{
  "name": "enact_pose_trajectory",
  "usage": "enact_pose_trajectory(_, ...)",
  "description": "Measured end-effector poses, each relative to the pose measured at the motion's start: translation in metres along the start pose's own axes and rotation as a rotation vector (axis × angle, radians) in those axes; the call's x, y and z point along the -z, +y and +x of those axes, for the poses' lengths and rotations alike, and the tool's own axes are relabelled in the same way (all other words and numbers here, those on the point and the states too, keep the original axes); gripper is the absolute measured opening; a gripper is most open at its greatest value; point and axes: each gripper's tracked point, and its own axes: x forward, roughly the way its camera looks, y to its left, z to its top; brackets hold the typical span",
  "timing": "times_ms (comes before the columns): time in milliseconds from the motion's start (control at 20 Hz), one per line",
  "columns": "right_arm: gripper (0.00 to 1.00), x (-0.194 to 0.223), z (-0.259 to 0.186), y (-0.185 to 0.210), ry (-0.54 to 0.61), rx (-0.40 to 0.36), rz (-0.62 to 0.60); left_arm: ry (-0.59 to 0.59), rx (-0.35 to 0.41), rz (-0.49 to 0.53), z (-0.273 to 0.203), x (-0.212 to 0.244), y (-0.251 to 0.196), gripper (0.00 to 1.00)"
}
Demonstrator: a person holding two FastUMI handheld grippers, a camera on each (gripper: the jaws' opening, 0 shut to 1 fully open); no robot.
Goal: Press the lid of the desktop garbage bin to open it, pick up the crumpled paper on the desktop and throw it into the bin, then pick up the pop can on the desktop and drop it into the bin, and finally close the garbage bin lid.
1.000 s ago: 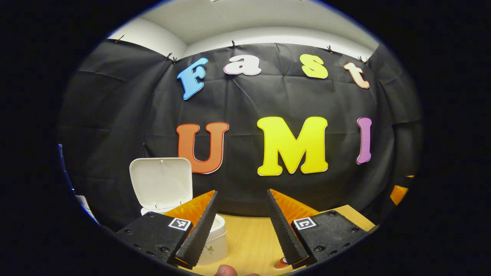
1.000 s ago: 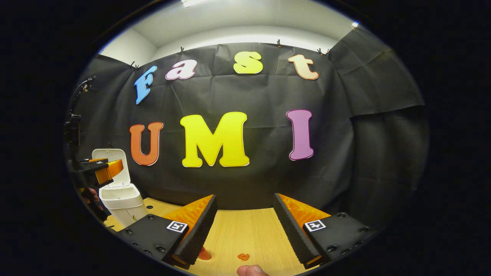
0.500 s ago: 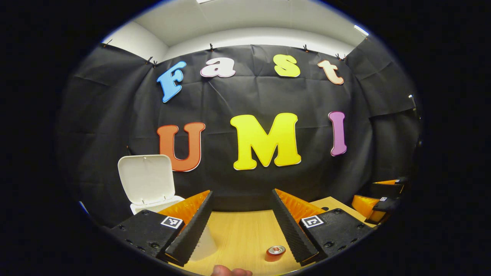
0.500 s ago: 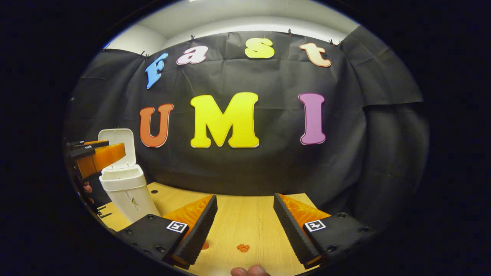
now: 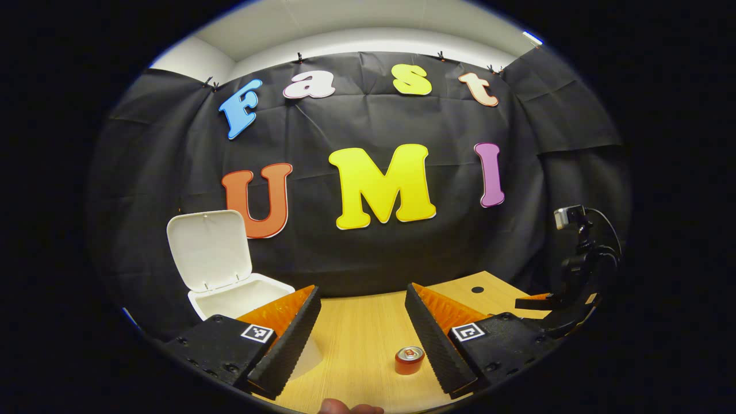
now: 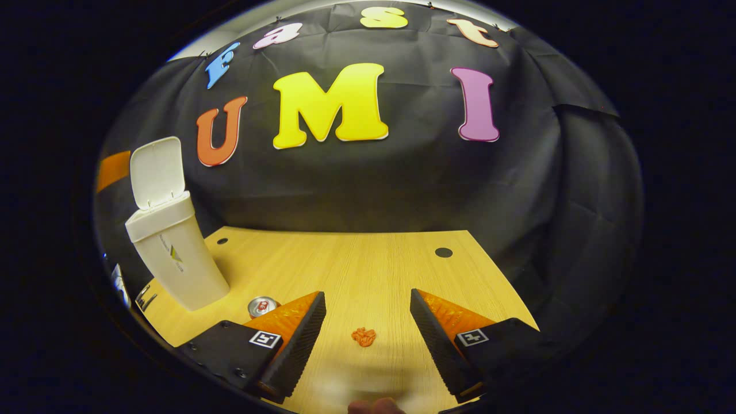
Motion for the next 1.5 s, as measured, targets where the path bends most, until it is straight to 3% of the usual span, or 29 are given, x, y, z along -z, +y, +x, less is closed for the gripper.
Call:
enact_pose_trajectory(450,0.96,0.111,0.069,0.005,0.291,-0.052,-0.054,0.023,-0.095,0.036,-0.006,0.007,0.034,0.99)
enact_pose_trajectory(800,0.96,0.141,0.096,0.003,0.392,-0.052,-0.024,0.072,-0.157,0.021,-0.01,0.021,0.055,0.99)
enact_pose_trajectory(950,0.84,0.148,0.108,0.007,0.423,-0.063,-0.032,0.087,-0.169,0.024,-0.01,0.026,0.06,0.98)
enact_pose_trajectory(1100,0.84,0.151,0.114,0.011,0.441,-0.065,-0.025,0.095,-0.185,0.024,-0.011,0.028,0.065,0.99)
enact_pose_trajectory(1200,0.71,0.15,0.119,0.005,0.448,-0.036,-0.033,0.094,-0.196,0.032,-0.012,0.023,0.068,0.99)
enact_pose_trajectory(1300,0.45,0.148,0.121,0.003,0.447,-0.017,-0.019,0.083,-0.196,0.031,-0.012,0.019,0.068,0.98)
enact_pose_trajectory(1350,0.41,0.149,0.122,0.004,0.449,-0.016,-0.023,0.083,-0.198,0.03,-0.011,0.018,0.068,0.98)
enact_pose_trajectory(1450,0.41,0.149,0.122,0.003,0.456,-0.017,-0.071,0.088,-0.201,0.019,-0.011,0.02,0.07,0.98)
enact_pose_trajectory(1500,0.31,0.148,0.121,0.003,0.455,-0.011,-0.086,0.092,-0.206,0.015,-0.012,0.021,0.072,0.98)
